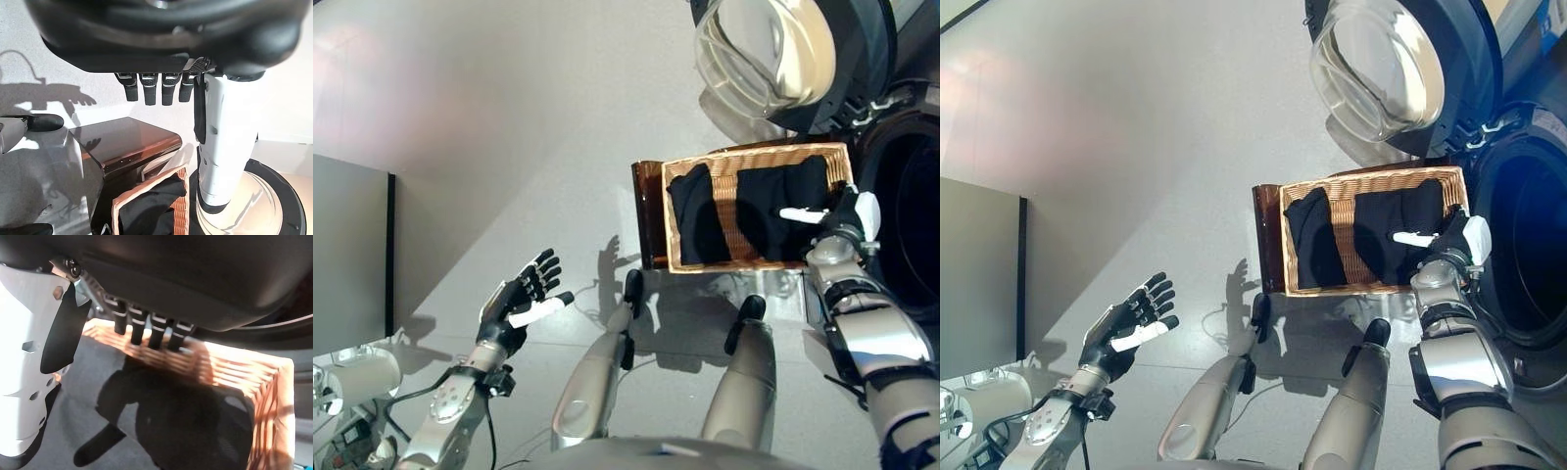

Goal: Pick up the clothes and place them into the washing machine

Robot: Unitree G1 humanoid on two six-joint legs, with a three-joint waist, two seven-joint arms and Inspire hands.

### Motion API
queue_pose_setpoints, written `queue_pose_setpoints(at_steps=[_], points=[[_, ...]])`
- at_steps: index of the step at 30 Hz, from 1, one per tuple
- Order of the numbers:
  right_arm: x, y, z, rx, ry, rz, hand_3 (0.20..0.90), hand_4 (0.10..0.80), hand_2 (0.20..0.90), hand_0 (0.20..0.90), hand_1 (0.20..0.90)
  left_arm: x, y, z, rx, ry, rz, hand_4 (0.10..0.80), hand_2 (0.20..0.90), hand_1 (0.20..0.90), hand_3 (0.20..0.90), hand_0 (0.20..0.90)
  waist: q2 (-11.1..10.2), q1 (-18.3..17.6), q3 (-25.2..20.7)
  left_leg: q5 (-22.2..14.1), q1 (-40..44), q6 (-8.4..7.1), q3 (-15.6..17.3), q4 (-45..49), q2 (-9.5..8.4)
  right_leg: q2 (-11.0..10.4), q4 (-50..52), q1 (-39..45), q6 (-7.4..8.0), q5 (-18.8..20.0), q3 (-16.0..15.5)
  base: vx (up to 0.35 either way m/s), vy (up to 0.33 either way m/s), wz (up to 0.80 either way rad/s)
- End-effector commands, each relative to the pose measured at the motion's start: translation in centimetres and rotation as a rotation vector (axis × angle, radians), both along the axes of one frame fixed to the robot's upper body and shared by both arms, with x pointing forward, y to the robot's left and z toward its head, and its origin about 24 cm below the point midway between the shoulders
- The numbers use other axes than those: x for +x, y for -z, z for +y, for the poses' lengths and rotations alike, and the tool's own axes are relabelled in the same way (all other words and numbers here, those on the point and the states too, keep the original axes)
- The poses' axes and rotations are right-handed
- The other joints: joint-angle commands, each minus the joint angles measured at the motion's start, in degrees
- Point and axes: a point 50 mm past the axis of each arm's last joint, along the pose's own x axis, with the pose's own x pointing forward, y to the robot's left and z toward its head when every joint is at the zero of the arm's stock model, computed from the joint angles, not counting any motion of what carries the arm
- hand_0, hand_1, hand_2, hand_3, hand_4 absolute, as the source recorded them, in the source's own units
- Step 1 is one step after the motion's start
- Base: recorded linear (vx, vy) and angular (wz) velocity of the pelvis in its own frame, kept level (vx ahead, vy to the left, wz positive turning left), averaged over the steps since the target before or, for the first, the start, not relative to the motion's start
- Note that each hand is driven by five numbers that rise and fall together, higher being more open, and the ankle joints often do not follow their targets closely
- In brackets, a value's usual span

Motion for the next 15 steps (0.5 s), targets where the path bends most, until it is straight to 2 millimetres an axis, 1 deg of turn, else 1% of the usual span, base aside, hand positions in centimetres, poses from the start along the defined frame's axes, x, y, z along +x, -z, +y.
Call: queue_pose_setpoints(at_steps=[1,4,6,7,8,9,15], points=[[1.2,-1.7,0.6,-0.008,-0.019,-0.060,0.900,0.800,0.900,0.900,0.900,0.7,-3.1,0.7,0.003,-0.008,-0.159,0.800,0.900,0.900,0.900,0.900,-0.3,1.2,-0.6,-11.4,0.5,-1.90,-0.4,10.1,1.31,-1.3,-7.6,-1.3,3.96,13.4,4.7,-0.001,0.002,0.04],[1.1,-1.3,0.7,0.007,-0.013,-0.056,0.900,0.800,0.900,0.900,0.900,0.7,-3.2,0.7,0.004,-0.001,-0.165,0.800,0.900,0.900,0.900,0.900,-0.4,1.2,-0.6,-12.5,-1.4,-1.66,-0.4,12.9,1.10,-1.5,-5.8,-2.2,3.88,12.6,5.2,-0.005,0.006,0.11],[0.8,-0.6,0.9,0.021,-0.011,-0.037,0.900,0.800,0.900,0.900,0.900,0.7,-3.3,0.7,0.008,0.003,-0.166,0.800,0.900,0.900,0.900,0.900,-0.4,1.4,-0.7,-13.0,-2.5,-1.40,-0.4,14.5,0.83,-1.8,-5.1,-2.7,3.92,12.3,5.1,0.013,0.009,0.10],[0.8,-0.6,0.9,0.021,-0.011,-0.037,0.900,0.800,0.900,0.900,0.900,0.7,-3.3,0.7,0.008,0.003,-0.166,0.800,0.900,0.900,0.900,0.900,-0.4,1.4,-0.8,-13.1,-2.6,-1.40,-0.4,14.6,0.83,-1.8,-5.1,-2.8,3.92,12.3,5.1,0.035,0.012,0.05],[0.5,0.2,1.0,0.032,-0.008,-0.017,0.900,0.800,0.900,0.900,0.900,0.7,-3.4,0.7,0.011,0.006,-0.167,0.800,0.900,0.900,0.900,0.900,-0.3,1.7,-0.9,-13.2,-2.8,-1.23,-0.4,15.0,0.68,-2.0,-5.1,-2.7,4.02,12.4,5.0,0.026,0.007,0.04],[0.5,0.2,1.0,0.032,-0.008,-0.017,0.900,0.800,0.900,0.900,0.900,0.7,-3.4,0.7,0.011,0.006,-0.167,0.800,0.900,0.900,0.900,0.900,-0.3,1.7,-0.9,-13.3,-2.8,-1.23,-0.4,15.0,0.68,-2.0,-5.1,-2.8,4.02,12.4,5.0,0.050,0.016,0.03],[-0.1,1.8,1.5,0.060,-0.009,0.020,0.900,0.800,0.900,0.900,0.900,0.8,-3.1,0.8,0.020,0.001,-0.160,0.800,0.900,0.900,0.900,0.900,-0.4,2.4,-1.3,-13.3,-2.0,-0.71,-0.2,14.0,0.13,-2.7,-6.7,-1.6,4.57,13.3,4.6,0.059,0.030,0.00]])
